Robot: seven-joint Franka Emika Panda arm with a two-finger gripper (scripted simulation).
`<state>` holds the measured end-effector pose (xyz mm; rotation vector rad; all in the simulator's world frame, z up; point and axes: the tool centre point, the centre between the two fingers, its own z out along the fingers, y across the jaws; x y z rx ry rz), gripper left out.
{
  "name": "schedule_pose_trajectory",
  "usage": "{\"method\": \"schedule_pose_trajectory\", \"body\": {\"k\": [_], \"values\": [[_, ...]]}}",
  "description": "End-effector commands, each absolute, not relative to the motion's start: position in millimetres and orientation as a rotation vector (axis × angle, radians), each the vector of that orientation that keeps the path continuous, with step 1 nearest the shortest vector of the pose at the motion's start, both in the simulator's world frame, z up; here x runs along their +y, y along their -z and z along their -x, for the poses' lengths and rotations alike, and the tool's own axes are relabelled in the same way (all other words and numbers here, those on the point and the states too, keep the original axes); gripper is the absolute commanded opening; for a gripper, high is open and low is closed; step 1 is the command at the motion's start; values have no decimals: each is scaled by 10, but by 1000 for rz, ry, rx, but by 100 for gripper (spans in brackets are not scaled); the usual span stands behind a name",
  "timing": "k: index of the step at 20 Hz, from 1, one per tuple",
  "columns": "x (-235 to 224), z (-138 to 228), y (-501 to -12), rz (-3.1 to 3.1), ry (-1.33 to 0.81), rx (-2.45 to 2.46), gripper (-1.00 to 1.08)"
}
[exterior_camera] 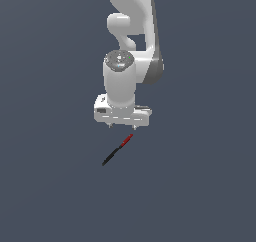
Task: Pick up the object and move it to a goal position.
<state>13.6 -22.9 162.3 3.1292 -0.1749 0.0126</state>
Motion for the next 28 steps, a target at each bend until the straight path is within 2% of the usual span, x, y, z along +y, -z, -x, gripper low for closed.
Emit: {"method": "schedule_pose_trajectory", "body": {"k": [1,16,28], "values": [[-248,-169,-1533,-3126,-10,-260,100],[-421,-378,-819,-3011,0,-909,100],[-484,-422,-581,-2940,0,-1107,100]]}}
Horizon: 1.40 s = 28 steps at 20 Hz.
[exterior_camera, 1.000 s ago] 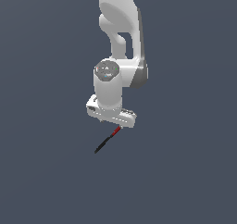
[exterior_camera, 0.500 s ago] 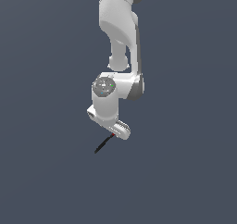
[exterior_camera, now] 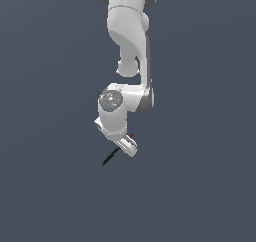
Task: Pick up the object and move it to a goal position.
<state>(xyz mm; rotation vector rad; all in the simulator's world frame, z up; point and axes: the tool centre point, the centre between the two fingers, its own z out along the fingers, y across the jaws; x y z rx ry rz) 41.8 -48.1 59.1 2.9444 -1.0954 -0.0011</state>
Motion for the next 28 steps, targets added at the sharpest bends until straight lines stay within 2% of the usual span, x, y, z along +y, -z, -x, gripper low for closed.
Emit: {"method": "schedule_pose_trajectory", "body": {"k": [1,20,21,28], "values": [[-485,-423,-580,-2940,0,-1108,100],[-485,-421,-79,-2940,0,-1108,100],[-485,-421,-79,-2940,0,-1108,-100],[-485,-421,-79,-2940,0,-1108,-100]]}}
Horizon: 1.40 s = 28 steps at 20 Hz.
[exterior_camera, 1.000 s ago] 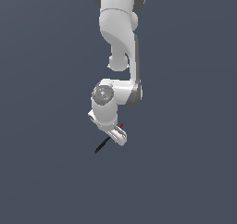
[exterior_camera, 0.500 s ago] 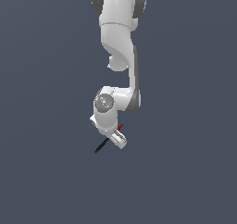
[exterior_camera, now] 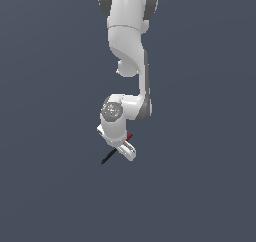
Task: Pick up the object and move it to a goal position.
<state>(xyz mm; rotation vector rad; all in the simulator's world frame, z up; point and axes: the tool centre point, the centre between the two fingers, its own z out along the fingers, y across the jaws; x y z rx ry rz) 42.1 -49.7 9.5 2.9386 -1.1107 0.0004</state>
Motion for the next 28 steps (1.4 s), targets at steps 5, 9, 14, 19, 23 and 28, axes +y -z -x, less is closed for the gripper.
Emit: {"method": "schedule_pose_trajectory", "body": {"k": [5,9,14,19,23,28], "values": [[-499,-420,-105,-2938,-1,-1111,-100],[-500,-404,-185,-2938,-1,-1111,-100],[-501,-359,-401,-2939,-1,-1111,-100],[-502,-286,-757,-2939,0,-1112,-100],[-506,-207,-1151,-2940,0,-1112,-100],[-510,-94,-1732,-2940,0,-1112,-100]]}}
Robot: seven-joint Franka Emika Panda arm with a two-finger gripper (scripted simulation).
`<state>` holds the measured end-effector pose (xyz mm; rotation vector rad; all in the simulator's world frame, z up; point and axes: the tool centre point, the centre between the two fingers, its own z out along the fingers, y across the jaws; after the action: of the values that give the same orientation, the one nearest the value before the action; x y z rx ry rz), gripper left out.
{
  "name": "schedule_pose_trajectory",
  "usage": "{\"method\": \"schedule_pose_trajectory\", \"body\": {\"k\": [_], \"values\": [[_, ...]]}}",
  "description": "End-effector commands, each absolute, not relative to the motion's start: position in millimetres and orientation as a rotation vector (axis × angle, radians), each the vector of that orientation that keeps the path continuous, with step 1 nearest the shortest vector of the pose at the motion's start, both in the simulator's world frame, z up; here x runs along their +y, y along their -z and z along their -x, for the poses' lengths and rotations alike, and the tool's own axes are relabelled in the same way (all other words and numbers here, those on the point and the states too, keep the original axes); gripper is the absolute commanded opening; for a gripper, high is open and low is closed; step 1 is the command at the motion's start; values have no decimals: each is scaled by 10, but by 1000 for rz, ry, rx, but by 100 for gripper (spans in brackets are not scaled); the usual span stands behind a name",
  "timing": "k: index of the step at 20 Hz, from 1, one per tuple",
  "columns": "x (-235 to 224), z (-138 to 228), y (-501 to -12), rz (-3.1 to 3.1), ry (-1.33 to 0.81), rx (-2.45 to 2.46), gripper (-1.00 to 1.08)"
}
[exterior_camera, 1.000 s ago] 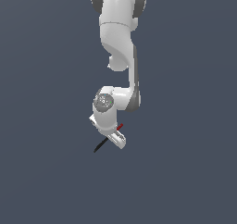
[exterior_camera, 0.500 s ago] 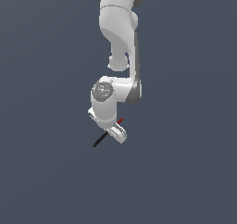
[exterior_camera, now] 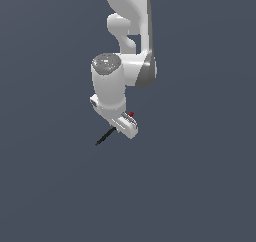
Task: Pick up the object and move it to a goal position.
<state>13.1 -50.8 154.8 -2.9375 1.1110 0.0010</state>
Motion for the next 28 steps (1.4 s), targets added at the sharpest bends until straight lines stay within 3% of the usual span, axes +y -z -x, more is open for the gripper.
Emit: {"method": "schedule_pose_trajectory", "body": {"k": [1,16,28], "values": [[-512,-70,-1855,2937,0,1111,-100],[-532,220,-3551,2939,0,1112,-100],[-529,283,-4141,2940,0,1109,-100]]}}
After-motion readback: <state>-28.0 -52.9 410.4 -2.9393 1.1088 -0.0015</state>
